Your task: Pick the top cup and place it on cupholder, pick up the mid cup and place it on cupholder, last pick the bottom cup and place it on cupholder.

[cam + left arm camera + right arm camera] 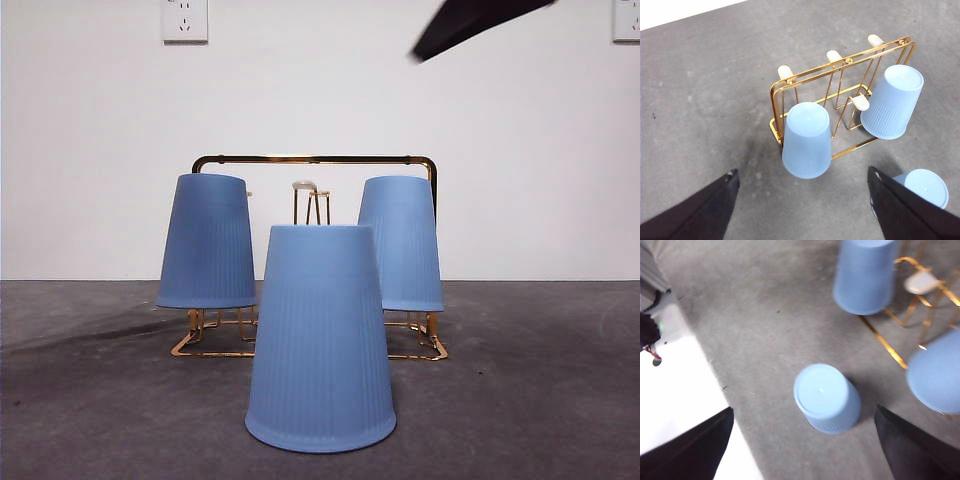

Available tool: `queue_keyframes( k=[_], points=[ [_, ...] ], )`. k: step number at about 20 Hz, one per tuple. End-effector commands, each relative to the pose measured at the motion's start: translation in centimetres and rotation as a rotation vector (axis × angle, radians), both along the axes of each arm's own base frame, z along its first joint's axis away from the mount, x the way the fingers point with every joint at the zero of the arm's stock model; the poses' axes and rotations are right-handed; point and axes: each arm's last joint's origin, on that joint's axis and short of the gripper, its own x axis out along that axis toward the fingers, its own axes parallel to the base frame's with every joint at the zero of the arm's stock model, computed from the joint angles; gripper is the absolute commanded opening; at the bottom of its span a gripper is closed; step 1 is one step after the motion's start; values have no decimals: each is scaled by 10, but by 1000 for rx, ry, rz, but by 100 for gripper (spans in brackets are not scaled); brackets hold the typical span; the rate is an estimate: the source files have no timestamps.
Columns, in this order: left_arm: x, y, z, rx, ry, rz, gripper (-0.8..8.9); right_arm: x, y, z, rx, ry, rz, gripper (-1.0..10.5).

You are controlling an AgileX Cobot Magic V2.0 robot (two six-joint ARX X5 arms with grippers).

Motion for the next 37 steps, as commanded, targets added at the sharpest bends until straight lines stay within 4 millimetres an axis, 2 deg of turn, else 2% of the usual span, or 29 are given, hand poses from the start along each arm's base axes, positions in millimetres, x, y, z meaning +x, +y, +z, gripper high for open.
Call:
queue_keyframes(
  k=[1,4,8,14,18,23,26,31,34,37],
  points=[
    [-1,-1,6,-18,-18,-2,406,6,21,-8,-21,4,13,450],
    [-1,0,5,-14,-12,-2,406,14,45,-31,-102,26,24,451],
    [-1,0,5,-13,-12,-3,406,27,64,-62,-213,43,-1,494],
    [-1,0,5,-11,-14,-5,406,39,79,-92,-264,85,-6,494],
    [-1,0,5,-11,-15,-5,406,42,82,-104,-308,97,-15,494],
    [-1,-1,6,-15,-22,-5,406,39,80,-107,-344,127,-12,479],
    [0,-1,7,-20,-28,-4,406,37,82,-107,-348,130,-6,360],
    [0,-1,6,-19,-27,-5,406,36,82,-106,-345,131,-13,297],
    [0,-1,6,-19,-27,-4,406,34,80,-97,-318,113,-18,252],
    [0,-1,6,-19,-27,-4,406,29,73,-72,-253,58,-46,252]
  ],
)
